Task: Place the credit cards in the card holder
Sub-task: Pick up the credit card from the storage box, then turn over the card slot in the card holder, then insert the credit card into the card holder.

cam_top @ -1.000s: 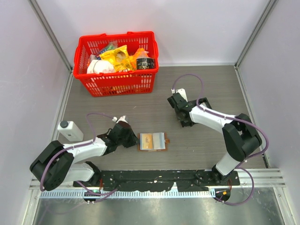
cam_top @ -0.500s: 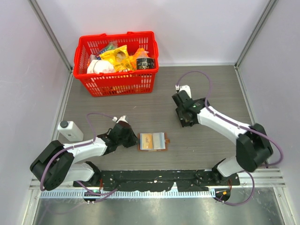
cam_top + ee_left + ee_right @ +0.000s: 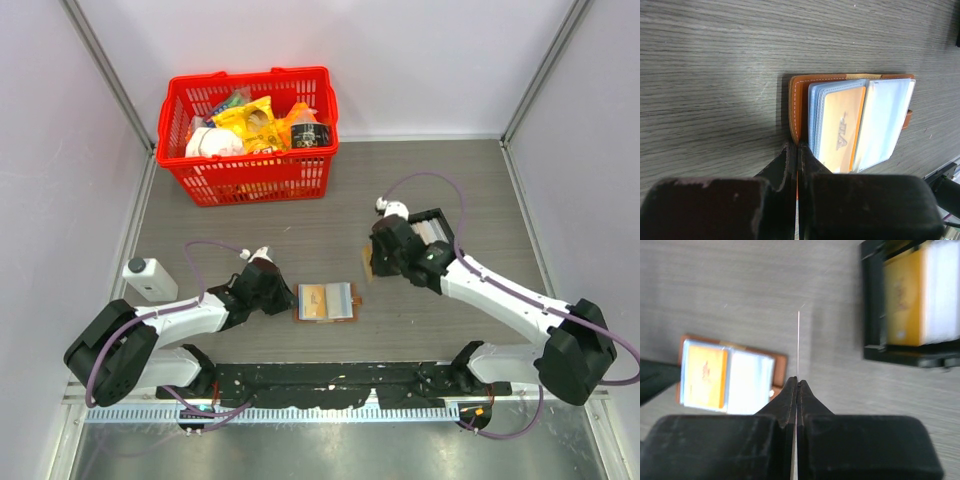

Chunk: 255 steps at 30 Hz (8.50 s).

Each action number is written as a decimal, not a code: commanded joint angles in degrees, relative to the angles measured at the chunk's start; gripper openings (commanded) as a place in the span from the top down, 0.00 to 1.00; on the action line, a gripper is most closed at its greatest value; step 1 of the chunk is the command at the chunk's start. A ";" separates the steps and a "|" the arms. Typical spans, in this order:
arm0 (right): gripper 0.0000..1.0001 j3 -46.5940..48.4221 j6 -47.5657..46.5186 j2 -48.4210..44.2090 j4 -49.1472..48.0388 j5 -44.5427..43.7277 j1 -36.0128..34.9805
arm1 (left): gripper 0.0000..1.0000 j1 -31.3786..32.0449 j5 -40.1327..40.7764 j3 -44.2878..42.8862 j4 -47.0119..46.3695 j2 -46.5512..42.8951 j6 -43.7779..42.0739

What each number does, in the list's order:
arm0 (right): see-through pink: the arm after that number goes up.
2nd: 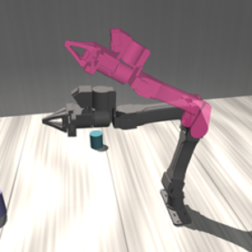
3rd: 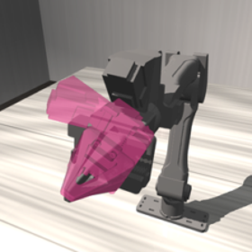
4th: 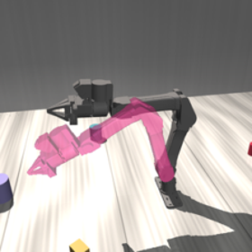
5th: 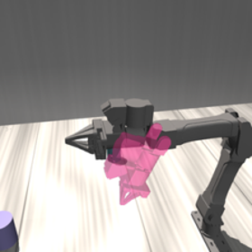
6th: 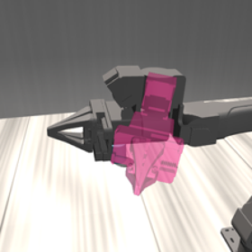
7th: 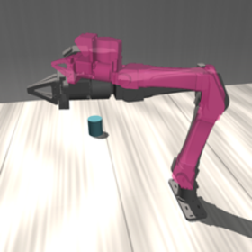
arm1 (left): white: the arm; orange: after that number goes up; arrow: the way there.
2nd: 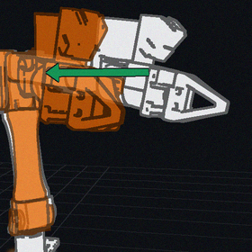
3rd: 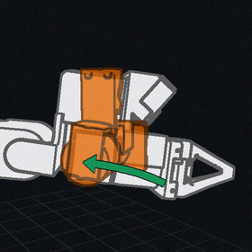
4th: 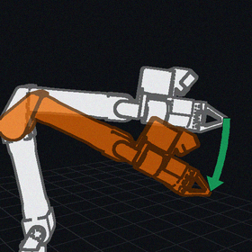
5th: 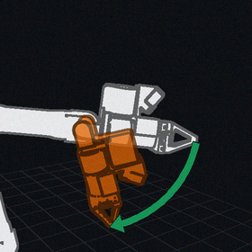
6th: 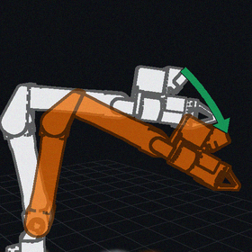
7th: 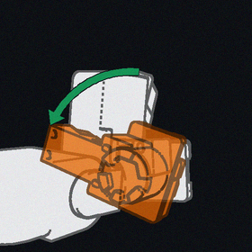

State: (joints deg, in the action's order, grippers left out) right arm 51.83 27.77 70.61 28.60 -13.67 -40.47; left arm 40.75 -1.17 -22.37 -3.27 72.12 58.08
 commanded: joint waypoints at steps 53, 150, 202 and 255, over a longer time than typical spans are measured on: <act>0.99 -7.36 17.58 4.36 -8.56 -13.22 -20.00 | 1.00 0.12 1.70 0.84 7.14 1.18 -0.96; 0.99 -14.57 19.69 1.73 -17.52 -2.06 -13.76 | 1.00 0.20 1.61 0.57 6.78 3.12 -0.96; 0.99 -20.28 24.52 2.96 -34.66 2.42 -15.08 | 1.00 0.20 1.87 1.63 6.61 2.68 -0.34; 0.99 -30.04 30.06 4.37 -52.77 11.65 -10.95 | 1.00 0.12 1.78 1.45 6.08 5.31 -0.34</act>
State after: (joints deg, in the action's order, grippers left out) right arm 21.91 56.86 74.65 -19.66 -4.23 -51.18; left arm 40.75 -1.69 -23.07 -5.15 74.39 59.37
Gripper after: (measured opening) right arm 0.026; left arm 0.010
